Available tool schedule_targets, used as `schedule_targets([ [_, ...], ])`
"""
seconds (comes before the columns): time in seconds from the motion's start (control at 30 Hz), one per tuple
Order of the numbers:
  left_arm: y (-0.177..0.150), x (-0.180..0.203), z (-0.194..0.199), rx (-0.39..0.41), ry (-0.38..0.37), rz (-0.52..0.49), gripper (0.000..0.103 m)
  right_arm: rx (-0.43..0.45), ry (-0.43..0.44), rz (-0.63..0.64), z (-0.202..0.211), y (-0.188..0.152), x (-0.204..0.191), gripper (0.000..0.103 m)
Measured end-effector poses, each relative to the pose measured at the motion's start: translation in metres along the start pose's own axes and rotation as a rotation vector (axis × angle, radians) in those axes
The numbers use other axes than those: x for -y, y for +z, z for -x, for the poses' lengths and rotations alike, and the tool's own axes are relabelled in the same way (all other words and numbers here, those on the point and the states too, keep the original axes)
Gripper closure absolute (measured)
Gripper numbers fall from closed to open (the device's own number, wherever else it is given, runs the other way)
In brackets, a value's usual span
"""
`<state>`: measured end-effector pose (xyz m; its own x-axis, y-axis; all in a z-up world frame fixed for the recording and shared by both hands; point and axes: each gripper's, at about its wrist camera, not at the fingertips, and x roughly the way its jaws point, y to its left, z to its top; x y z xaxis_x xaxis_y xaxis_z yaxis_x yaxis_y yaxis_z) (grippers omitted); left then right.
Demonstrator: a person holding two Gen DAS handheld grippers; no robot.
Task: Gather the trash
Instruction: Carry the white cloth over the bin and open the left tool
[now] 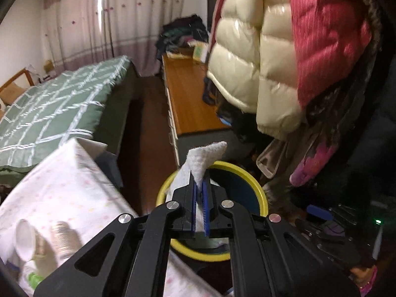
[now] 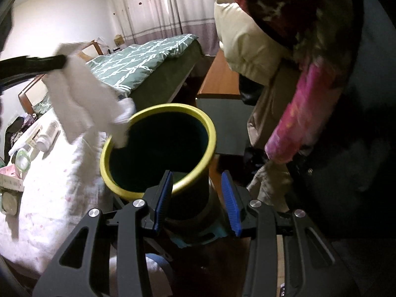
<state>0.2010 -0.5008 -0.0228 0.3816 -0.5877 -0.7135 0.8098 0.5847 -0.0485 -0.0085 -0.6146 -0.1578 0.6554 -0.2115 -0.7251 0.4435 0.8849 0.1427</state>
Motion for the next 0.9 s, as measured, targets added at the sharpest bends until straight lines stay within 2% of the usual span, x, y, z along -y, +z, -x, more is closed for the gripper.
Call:
schedule_targets([
  [0.17, -0.009, 0.013, -0.049, -0.081, -0.006, -0.002, 0.098, -0.001, -0.006, -0.010, 0.002, -0.002, 0.003, 0.064],
  [0.3, -0.019, 0.015, -0.072, -0.138, -0.010, 0.008, 0.096, 0.000, -0.009, -0.014, 0.006, -0.004, 0.004, 0.064],
  [0.33, -0.022, 0.015, -0.074, -0.145, -0.014, 0.011, 0.061, 0.000, -0.010, -0.015, 0.007, -0.005, 0.004, 0.064],
  [0.37, -0.024, 0.015, -0.076, -0.141, -0.010, 0.018, 0.019, 0.000, -0.011, -0.017, 0.007, -0.005, 0.005, 0.064],
  [0.4, -0.026, 0.016, -0.074, -0.110, 0.004, 0.019, 0.016, 0.002, -0.013, -0.019, 0.008, -0.005, 0.005, 0.064],
  [0.47, -0.027, 0.020, -0.073, -0.100, 0.024, -0.012, 0.016, 0.004, -0.015, -0.025, 0.010, -0.008, 0.006, 0.064],
  [0.63, -0.024, 0.018, -0.052, -0.077, -0.005, 0.012, 0.016, 0.000, -0.014, -0.032, 0.016, -0.013, 0.005, 0.064],
  [0.77, -0.024, 0.015, -0.003, 0.003, -0.003, 0.021, 0.011, -0.006, -0.008, -0.027, 0.017, -0.015, 0.000, 0.063],
  [0.9, -0.040, -0.005, 0.071, 0.102, 0.037, 0.069, 0.008, -0.017, 0.028, -0.005, 0.012, -0.019, -0.016, 0.062],
])
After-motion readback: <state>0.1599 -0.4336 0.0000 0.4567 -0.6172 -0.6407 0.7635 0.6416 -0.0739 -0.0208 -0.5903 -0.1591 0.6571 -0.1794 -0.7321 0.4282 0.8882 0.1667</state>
